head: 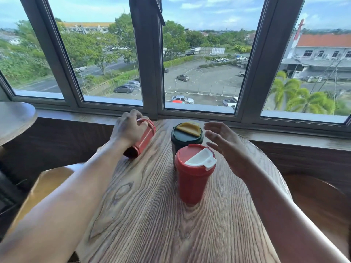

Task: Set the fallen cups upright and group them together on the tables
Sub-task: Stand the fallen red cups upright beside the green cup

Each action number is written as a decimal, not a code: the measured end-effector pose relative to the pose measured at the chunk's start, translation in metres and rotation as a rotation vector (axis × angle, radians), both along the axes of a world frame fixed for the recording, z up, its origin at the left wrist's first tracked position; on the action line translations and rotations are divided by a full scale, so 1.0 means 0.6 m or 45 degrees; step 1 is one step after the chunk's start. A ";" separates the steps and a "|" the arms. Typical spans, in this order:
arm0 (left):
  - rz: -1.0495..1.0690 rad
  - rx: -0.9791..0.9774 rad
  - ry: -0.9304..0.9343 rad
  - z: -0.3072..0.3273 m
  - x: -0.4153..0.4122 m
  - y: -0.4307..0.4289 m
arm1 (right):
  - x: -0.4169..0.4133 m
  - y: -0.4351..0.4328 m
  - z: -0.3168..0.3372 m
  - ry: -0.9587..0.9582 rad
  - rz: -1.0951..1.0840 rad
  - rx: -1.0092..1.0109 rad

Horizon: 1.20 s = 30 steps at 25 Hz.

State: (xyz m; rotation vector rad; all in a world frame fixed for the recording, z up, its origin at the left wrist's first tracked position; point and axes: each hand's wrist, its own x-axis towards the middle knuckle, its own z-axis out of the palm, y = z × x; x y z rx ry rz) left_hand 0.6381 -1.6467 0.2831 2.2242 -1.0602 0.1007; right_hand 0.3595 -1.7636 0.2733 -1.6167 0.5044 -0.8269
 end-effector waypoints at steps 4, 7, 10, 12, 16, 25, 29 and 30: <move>0.119 0.309 0.369 -0.023 0.058 -0.001 | -0.012 0.033 0.012 -0.003 -0.007 -0.091; 0.096 0.290 0.595 -0.030 0.072 -0.012 | -0.014 0.046 0.005 0.015 -0.001 -0.115; 0.063 0.248 0.674 -0.037 0.071 -0.021 | -0.014 0.056 0.000 0.021 -0.024 -0.115; 0.042 0.217 0.666 -0.040 0.065 -0.019 | -0.015 0.059 0.000 0.019 -0.027 -0.115; -0.022 -0.017 0.680 -0.045 0.044 0.011 | -0.014 0.064 -0.002 0.015 -0.006 -0.074; -0.443 -0.458 0.771 -0.050 -0.061 0.123 | -0.018 0.062 0.003 0.038 0.035 -0.066; -0.608 -0.419 0.861 -0.070 -0.083 0.153 | -0.023 0.061 0.007 0.081 0.062 -0.085; -0.625 -0.416 0.893 -0.075 -0.086 0.157 | -0.023 0.061 0.007 0.091 0.060 -0.082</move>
